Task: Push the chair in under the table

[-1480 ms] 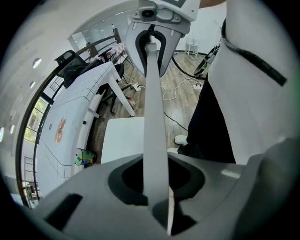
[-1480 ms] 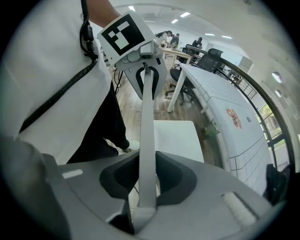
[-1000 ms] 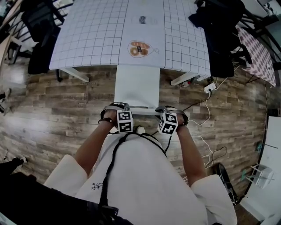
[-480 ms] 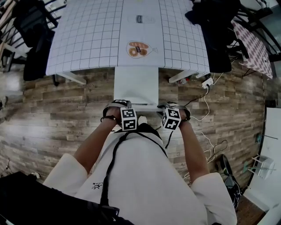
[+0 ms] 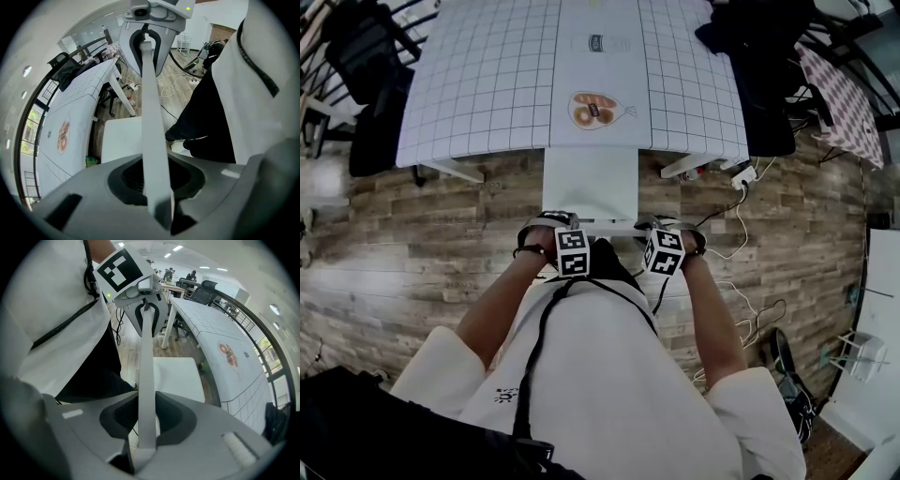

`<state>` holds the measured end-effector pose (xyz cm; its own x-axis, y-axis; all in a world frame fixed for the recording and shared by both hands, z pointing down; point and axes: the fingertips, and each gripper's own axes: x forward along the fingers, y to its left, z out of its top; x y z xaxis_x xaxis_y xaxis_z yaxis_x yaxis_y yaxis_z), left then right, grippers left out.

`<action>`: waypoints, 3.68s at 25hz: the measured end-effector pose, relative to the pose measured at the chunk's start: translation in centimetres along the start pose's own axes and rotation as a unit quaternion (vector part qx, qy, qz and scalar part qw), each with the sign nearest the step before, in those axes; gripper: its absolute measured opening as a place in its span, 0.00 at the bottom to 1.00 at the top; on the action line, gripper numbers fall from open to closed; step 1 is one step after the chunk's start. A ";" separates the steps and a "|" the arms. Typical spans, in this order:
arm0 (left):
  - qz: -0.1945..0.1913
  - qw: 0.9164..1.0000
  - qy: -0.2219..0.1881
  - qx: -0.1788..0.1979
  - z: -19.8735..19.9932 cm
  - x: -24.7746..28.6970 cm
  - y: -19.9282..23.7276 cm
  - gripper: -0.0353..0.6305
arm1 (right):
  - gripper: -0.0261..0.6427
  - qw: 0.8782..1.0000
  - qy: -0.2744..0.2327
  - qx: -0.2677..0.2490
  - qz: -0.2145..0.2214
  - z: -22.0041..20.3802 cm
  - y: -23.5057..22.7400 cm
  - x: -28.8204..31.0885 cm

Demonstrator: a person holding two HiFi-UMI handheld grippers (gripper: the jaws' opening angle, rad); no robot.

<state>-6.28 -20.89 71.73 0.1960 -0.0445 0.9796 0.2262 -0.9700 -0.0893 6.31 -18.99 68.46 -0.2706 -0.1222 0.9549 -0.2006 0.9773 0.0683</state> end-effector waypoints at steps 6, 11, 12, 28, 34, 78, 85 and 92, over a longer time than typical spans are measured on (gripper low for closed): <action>-0.009 1.000 0.000 -0.011 0.1 0.1 1.5 0.19 | 0.17 1.000 0.004 -0.003 0.012 -0.3 -1.6 0.0; -0.031 0.999 -0.003 -0.025 0.4 0.3 2.6 0.18 | 0.17 0.999 0.008 -0.003 0.035 -0.6 -2.8 0.1; -0.034 0.999 -0.003 -0.027 0.5 0.3 2.8 0.18 | 0.17 0.999 0.008 -0.003 0.040 -0.6 -2.9 0.1; -0.024 0.999 0.002 -0.034 0.5 0.8 9.1 0.18 | 0.17 0.999 -0.002 -0.016 0.044 -1.0 -9.2 0.3; -0.018 0.999 0.003 -0.040 0.3 1.0 12.2 0.18 | 0.17 0.999 -0.009 -0.021 0.045 -1.0 -12.4 0.5; 0.014 0.997 0.022 -0.078 1.3 2.4 24.0 0.20 | 0.17 0.998 -0.019 -0.050 0.020 -2.8 -24.8 1.0; 0.019 0.997 0.012 -0.077 1.0 2.2 24.1 0.21 | 0.18 0.999 -0.005 -0.033 0.011 -2.9 -25.1 1.2; 0.038 0.994 -0.044 -0.098 1.7 -0.7 24.2 0.36 | 0.23 1.000 -0.002 -0.007 -0.017 -1.8 -25.1 -0.9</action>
<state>0.67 -43.91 68.54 0.2891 -0.1063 0.9514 0.0191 -0.9930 -0.1167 13.30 -43.13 66.38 -0.2681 -0.1563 0.9506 -0.1958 0.9750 0.1051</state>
